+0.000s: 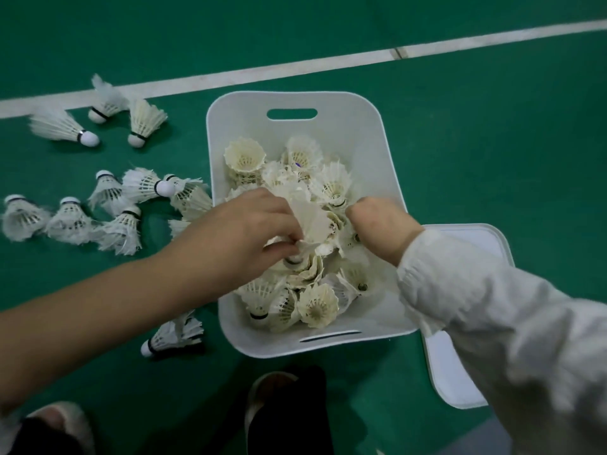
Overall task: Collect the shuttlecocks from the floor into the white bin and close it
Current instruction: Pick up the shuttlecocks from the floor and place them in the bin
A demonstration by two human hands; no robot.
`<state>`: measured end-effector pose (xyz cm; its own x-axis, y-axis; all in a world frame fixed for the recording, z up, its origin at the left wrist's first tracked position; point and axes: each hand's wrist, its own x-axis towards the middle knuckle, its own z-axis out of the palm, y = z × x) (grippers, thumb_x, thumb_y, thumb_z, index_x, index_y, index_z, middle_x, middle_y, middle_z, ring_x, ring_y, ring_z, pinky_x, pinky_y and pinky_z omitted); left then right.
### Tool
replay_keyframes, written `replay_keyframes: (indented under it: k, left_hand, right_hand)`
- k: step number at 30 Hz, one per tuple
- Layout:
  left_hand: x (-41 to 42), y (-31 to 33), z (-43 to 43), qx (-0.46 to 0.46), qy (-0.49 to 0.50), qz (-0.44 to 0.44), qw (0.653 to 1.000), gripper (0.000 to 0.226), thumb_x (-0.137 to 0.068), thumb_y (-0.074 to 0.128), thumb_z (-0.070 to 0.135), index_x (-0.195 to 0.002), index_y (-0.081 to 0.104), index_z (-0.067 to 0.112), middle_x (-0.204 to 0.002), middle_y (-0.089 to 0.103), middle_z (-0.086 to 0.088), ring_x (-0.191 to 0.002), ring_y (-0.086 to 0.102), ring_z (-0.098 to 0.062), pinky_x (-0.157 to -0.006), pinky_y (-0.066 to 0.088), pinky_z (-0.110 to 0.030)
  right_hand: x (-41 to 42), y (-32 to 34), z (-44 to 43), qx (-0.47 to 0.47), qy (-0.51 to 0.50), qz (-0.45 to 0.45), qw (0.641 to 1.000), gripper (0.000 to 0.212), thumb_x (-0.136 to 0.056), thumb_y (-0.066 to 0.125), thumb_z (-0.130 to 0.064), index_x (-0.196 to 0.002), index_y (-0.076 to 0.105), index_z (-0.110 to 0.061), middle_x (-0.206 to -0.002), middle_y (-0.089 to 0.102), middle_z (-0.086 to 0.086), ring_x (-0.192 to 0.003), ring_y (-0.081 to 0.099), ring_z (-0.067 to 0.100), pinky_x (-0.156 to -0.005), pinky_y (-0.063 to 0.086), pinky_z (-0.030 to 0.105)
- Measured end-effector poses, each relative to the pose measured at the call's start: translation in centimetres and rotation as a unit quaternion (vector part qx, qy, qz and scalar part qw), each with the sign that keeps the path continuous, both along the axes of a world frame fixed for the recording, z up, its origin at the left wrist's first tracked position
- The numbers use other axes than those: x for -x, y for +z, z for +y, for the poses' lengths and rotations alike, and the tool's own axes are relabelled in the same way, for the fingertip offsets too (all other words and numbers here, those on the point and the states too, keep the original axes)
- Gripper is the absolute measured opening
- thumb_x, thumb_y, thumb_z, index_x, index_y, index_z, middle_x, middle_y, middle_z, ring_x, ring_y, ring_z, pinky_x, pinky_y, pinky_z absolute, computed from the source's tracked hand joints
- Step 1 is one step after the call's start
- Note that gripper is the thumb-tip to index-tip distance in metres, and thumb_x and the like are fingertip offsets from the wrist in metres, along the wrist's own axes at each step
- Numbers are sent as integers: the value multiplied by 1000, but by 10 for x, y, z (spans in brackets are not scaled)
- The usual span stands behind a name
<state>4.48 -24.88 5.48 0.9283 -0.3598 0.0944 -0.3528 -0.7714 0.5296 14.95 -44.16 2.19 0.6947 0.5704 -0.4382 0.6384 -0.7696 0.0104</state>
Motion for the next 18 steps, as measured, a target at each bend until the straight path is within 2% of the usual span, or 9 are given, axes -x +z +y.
replay_keyframes:
  k: [4,7,9,11,12,14,16,18]
  left_hand:
    - [4,-11,0,-17,-4,0,1000,16,-77,61,26,-83,70,13,-82,62,0,-80,57,-21,-70,43,-27]
    - [5,-16,-2,-14,-12,7,1000,21,-81,55,28,-85,70,13,-84,61,-1,-82,56,-21,-71,45,-29]
    - [5,-17,-4,-13,-14,9,1000,19,-81,56,25,-86,70,12,-85,61,-1,-83,57,-21,-72,47,-33]
    - [4,-17,-4,-11,-13,5,1000,18,-80,57,23,-86,70,12,-85,62,-2,-83,57,-21,-73,47,-31]
    - [4,-17,-4,-8,-13,3,1000,19,-81,56,24,-86,71,12,-85,62,-2,-83,57,-21,-73,46,-29]
    - [4,-15,-7,4,-20,2,1000,26,-84,51,30,-87,70,13,-85,62,-1,-84,54,-17,-73,46,-27]
    - [4,-14,-10,18,-35,-3,999,30,-85,47,31,-88,70,13,-86,62,-1,-85,52,-16,-73,45,-25]
    - [5,-15,-14,14,-61,-4,998,29,-86,47,30,-88,69,11,-88,61,-2,-85,54,-17,-73,46,-28]
  right_hand:
    - [-3,-12,5,32,-2,14,999,22,-87,43,5,-100,60,-3,-102,63,13,-76,49,23,-70,46,32]
    - [-4,-6,6,25,14,-4,1000,30,-86,43,8,-110,58,-3,-110,55,13,-92,49,26,-81,45,34]
    - [-4,10,3,-20,4,-17,1000,34,-86,45,6,-116,56,-5,-112,54,12,-100,52,27,-86,47,37]
    - [0,33,-2,-109,-63,2,992,24,-91,51,-13,-113,60,-11,-108,60,8,-95,59,25,-82,48,35]
    - [3,45,-4,-155,-118,43,980,23,-92,52,-28,-106,63,-14,-101,65,5,-88,62,23,-79,50,33]
    - [14,63,-6,-219,-238,185,928,34,-88,53,-45,-95,64,-14,-86,69,4,-74,67,21,-69,56,35]
    - [25,64,-5,-242,-305,287,875,31,-87,58,-38,-92,61,-8,-77,67,7,-62,65,20,-57,57,31]
    - [32,55,-3,-256,-308,313,861,17,-88,62,-19,-87,58,-3,-65,62,7,-52,62,16,-50,54,27]
